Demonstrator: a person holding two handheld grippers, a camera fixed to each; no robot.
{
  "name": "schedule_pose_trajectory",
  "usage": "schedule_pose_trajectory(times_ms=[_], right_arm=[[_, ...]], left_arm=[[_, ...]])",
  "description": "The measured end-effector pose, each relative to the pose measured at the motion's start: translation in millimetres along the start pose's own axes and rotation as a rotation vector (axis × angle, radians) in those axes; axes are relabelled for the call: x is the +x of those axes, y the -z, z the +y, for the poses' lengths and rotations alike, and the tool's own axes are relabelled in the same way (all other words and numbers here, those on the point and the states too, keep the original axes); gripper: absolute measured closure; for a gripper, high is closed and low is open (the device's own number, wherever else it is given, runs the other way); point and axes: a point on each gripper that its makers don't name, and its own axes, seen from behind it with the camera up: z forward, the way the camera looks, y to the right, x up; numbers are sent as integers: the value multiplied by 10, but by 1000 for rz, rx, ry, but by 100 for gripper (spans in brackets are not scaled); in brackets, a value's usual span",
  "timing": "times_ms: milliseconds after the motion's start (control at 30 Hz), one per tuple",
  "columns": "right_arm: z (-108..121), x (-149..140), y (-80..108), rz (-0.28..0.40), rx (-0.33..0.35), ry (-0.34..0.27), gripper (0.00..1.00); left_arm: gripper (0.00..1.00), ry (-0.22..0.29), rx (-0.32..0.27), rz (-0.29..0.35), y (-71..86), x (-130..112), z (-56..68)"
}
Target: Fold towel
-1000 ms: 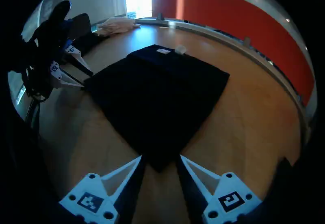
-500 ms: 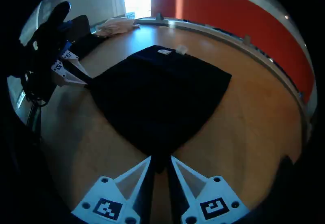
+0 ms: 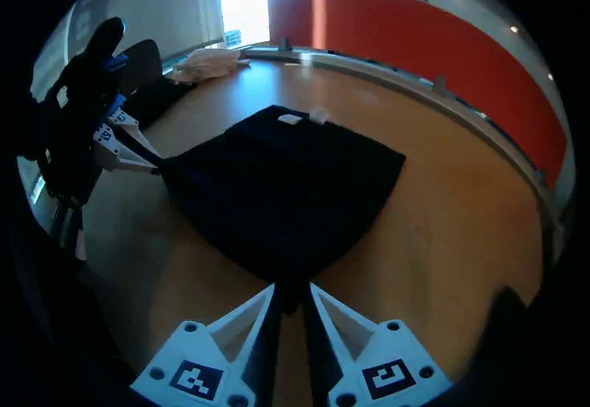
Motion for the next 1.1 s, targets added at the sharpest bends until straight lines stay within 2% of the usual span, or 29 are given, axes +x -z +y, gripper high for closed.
schedule_pose_trajectory(times_ms=[467, 633, 1100], right_arm=[[-106, 354, 473, 44, 7, 38, 81], [-134, 431, 612, 51, 9, 38, 81], [-262, 492, 878, 46, 34, 44, 81]], left_arm=[[85, 26, 7, 29, 463, 298, 64], [85, 18, 7, 37, 596, 379, 102], [85, 21, -9, 26, 825, 389, 235]])
